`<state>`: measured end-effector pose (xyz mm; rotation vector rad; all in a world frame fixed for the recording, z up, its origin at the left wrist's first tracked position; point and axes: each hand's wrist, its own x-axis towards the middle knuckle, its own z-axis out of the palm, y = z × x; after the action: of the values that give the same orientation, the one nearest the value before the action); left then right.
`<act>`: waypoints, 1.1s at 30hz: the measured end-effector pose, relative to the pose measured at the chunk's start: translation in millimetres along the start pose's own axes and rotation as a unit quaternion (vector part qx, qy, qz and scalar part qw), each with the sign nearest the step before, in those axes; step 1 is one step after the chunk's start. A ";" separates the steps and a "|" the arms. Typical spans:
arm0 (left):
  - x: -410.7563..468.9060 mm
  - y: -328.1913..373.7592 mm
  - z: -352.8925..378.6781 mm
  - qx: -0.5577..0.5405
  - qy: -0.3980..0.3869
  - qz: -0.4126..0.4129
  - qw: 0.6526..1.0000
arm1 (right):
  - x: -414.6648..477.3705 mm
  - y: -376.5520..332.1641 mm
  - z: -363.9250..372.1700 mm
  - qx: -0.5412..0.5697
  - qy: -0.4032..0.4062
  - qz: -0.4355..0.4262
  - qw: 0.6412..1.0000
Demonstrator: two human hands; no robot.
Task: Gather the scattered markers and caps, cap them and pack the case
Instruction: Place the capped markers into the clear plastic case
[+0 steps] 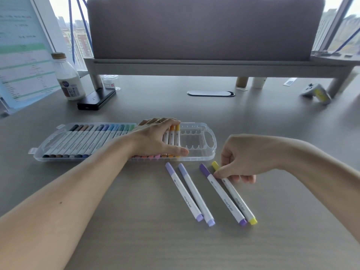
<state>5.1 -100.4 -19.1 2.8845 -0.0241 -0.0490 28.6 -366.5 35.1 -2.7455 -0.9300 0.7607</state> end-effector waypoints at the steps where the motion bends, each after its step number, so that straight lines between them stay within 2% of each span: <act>1: 0.0 0.1 -0.1 -0.002 0.000 0.000 1.000 | 0.0 -1.2 0.4 -0.005 0.003 -0.001 1.000; 11: -0.9 1.9 -0.6 -0.012 -0.007 0.000 1.000 | 2.1 -5.2 -1.3 0.026 0.012 0.001 1.000; 14: -0.8 2.3 -0.7 -0.007 -0.005 0.005 1.000 | 9.5 -0.9 -4.3 0.106 0.035 -0.020 0.994; 18: -0.2 1.9 -0.5 0.002 -0.008 0.007 1.000 | 21.0 -1.6 -9.7 0.324 0.056 -0.081 0.941; 23: -0.5 2.1 -0.7 0.004 -0.005 0.007 1.000 | 45.0 -3.9 -15.6 0.457 0.091 -0.097 0.880; 28: 0.1 -0.4 -0.2 0.001 -0.002 0.014 1.000 | 72.0 -12.3 -16.2 0.514 0.127 -0.106 0.842; 33: 0.7 -1.7 -0.2 0.002 0.003 0.025 1.000 | 95.6 -18.8 -17.4 0.477 0.164 -0.082 0.860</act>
<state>5.8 -98.8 -19.4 2.8858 -0.0951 -0.0310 92.5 -293.5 15.6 -1.8015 -0.4889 0.4928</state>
